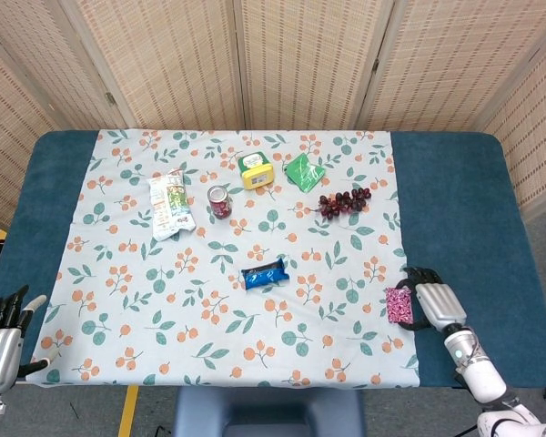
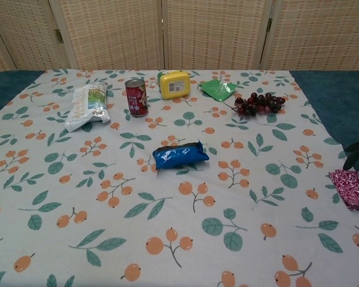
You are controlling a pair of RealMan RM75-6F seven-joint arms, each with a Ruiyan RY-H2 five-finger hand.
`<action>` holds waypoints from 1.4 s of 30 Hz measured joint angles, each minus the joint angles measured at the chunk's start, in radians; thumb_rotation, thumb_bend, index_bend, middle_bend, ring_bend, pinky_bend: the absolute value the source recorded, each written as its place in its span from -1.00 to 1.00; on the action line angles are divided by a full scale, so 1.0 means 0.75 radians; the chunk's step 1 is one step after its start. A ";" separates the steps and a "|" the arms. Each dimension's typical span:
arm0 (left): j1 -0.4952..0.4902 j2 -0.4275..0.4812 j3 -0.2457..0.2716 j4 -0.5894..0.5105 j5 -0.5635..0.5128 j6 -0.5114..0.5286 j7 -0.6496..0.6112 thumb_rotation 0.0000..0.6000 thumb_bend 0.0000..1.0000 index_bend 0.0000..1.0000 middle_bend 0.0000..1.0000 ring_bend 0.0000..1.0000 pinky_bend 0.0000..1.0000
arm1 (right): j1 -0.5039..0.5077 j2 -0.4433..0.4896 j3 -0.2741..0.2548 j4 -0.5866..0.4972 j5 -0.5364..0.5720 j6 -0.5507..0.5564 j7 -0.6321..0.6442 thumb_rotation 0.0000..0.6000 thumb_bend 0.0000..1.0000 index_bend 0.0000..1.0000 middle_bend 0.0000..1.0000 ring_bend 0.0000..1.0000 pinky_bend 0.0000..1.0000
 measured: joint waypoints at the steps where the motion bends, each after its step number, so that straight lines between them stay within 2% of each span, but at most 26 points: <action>1: 0.000 0.000 0.000 0.000 0.000 0.000 0.000 1.00 -0.56 -0.61 -0.92 -0.84 -1.00 | 0.000 0.000 0.001 0.000 -0.001 0.000 0.001 0.81 -0.62 -0.41 -0.78 -1.00 -1.00; 22: 0.001 -0.004 0.001 0.010 -0.003 -0.003 -0.009 1.00 -0.56 -0.61 -0.92 -0.84 -1.00 | 0.003 -0.003 0.006 0.005 0.005 -0.020 -0.013 0.81 -0.61 -0.52 -0.78 -1.00 -1.00; 32: -0.002 -0.007 0.000 0.012 -0.003 -0.006 -0.010 1.00 -0.56 -0.62 -0.92 -0.84 -1.00 | 0.002 -0.003 0.006 -0.001 -0.002 -0.017 -0.016 0.81 -0.62 -0.64 -0.79 -1.00 -1.00; 39: -0.009 -0.007 -0.008 0.010 -0.001 -0.006 -0.012 1.00 -0.56 -0.62 -0.92 -0.84 -1.00 | -0.023 0.030 0.018 -0.053 -0.051 0.089 -0.002 0.82 -0.61 -0.64 -0.78 -1.00 -1.00; 42: -0.013 -0.009 -0.013 0.009 0.001 -0.003 -0.011 1.00 -0.56 -0.62 -0.92 -0.84 -1.00 | -0.050 0.059 0.028 -0.095 -0.092 0.201 -0.013 0.96 -0.61 -0.64 -0.76 -1.00 -1.00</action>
